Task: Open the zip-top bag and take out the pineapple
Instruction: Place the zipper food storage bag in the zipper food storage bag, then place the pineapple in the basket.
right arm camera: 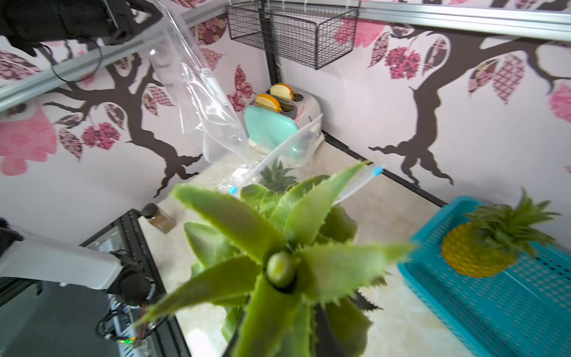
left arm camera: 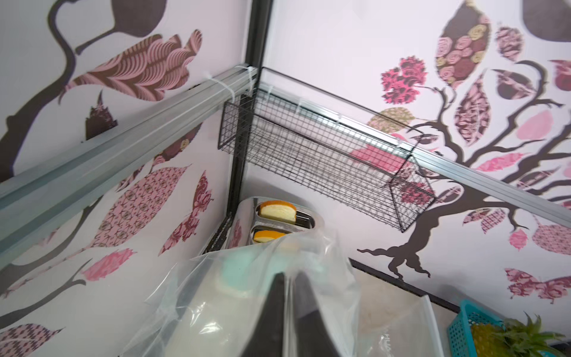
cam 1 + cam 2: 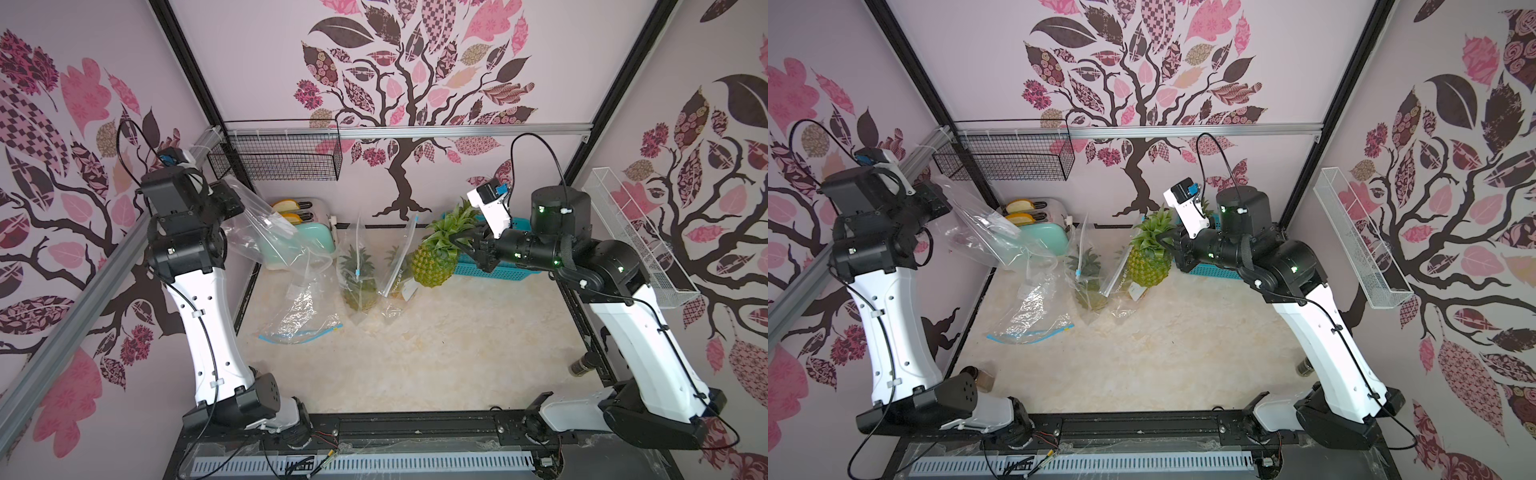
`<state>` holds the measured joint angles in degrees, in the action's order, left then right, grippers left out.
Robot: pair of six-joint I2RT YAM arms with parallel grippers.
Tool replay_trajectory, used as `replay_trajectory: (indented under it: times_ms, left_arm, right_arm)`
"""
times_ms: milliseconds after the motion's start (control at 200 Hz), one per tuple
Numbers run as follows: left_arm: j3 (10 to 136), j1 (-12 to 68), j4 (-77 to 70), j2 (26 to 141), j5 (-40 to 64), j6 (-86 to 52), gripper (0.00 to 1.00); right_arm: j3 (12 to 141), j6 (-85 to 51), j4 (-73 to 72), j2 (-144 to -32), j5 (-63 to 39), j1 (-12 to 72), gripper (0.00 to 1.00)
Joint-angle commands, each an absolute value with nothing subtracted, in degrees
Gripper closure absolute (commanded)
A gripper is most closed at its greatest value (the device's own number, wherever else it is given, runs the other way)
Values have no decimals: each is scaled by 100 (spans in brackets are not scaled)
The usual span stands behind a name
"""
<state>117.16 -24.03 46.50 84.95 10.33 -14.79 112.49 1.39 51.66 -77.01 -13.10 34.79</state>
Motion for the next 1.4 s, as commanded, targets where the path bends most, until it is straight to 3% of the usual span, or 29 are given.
replay_trajectory:
  times_ms: [0, 20, 40, 185, 375, 640, 855, 1395]
  left_arm:
    - [12060, -2695, 5192, 9058, 1339, -1652, 16]
    - [12170, -2706, 5322, 9150, 1297, -1610, 4]
    - [12265, -2707, 5450, 9234, 1258, -1570, 2]
    - [11680, -2666, 5334, 8902, 1090, -1467, 2]
    - [10805, -2303, 5060, 8202, 0, -1125, 2]
    - [8905, -704, 3258, 6921, 1200, -609, 2]
    - [7231, 521, 1895, 6001, 1255, 118, 2]
    - [6283, 650, 1250, 5741, 1486, 26, 2]
  right_arm:
    - [11203, 320, 4825, -7529, -577, 3462, 100]
    - [11183, 325, 4825, -7532, -532, 3460, 100]
    - [11165, 325, 4812, -7532, -495, 3458, 100]
    - [10975, 306, 4720, -7521, -226, 3458, 100]
    - [10872, 318, 4658, -7583, 384, 3416, 100]
    - [10830, 198, 4544, -7745, 446, 2844, 100]
    - [10819, 127, 4270, -8090, 621, 2188, 100]
    - [11470, -211, 3659, -9483, 744, 1011, 100]
